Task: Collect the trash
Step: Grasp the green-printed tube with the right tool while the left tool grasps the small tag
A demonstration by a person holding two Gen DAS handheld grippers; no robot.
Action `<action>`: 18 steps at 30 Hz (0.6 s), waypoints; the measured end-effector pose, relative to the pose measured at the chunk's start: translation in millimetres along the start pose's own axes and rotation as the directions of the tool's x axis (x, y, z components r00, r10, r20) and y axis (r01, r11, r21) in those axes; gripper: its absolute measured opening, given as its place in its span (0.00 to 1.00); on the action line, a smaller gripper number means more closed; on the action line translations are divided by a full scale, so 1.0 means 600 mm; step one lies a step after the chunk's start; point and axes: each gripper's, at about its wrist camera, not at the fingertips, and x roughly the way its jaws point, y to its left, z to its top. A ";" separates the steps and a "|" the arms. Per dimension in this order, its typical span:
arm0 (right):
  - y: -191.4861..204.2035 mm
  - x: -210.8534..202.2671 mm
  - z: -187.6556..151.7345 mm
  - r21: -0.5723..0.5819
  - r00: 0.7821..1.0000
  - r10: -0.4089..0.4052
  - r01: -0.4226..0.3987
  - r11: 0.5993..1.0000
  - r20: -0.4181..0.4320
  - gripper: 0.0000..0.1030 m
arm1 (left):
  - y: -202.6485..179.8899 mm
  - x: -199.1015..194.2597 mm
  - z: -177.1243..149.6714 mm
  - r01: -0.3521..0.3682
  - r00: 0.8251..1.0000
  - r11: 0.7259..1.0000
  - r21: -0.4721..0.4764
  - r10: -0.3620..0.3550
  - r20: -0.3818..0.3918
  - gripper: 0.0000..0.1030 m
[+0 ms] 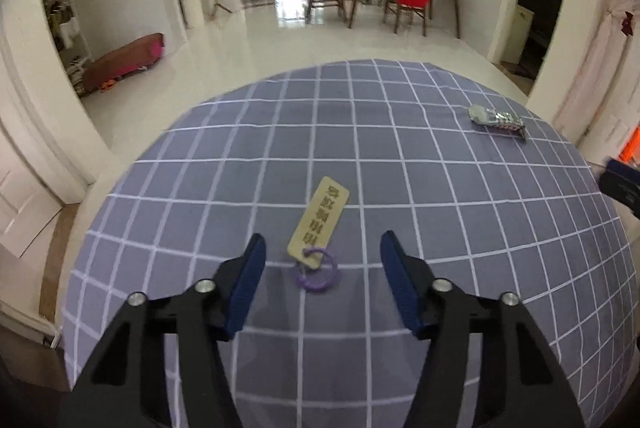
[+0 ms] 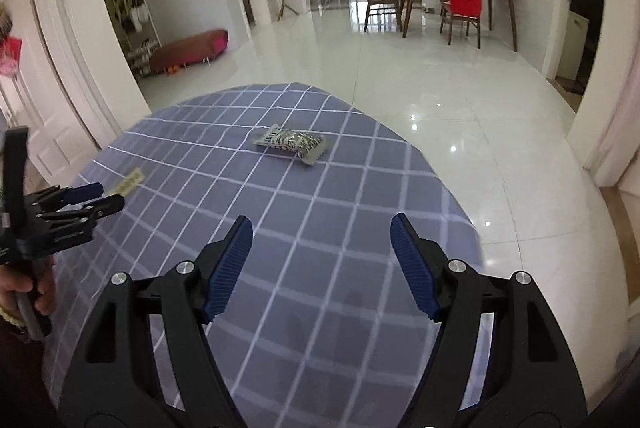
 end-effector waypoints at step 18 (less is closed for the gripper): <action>0.050 0.202 0.111 -0.156 0.991 -0.034 0.014 0.988 -0.128 0.71 | 0.004 -0.002 0.021 0.035 0.996 0.999 -0.008 -0.034 0.076 0.01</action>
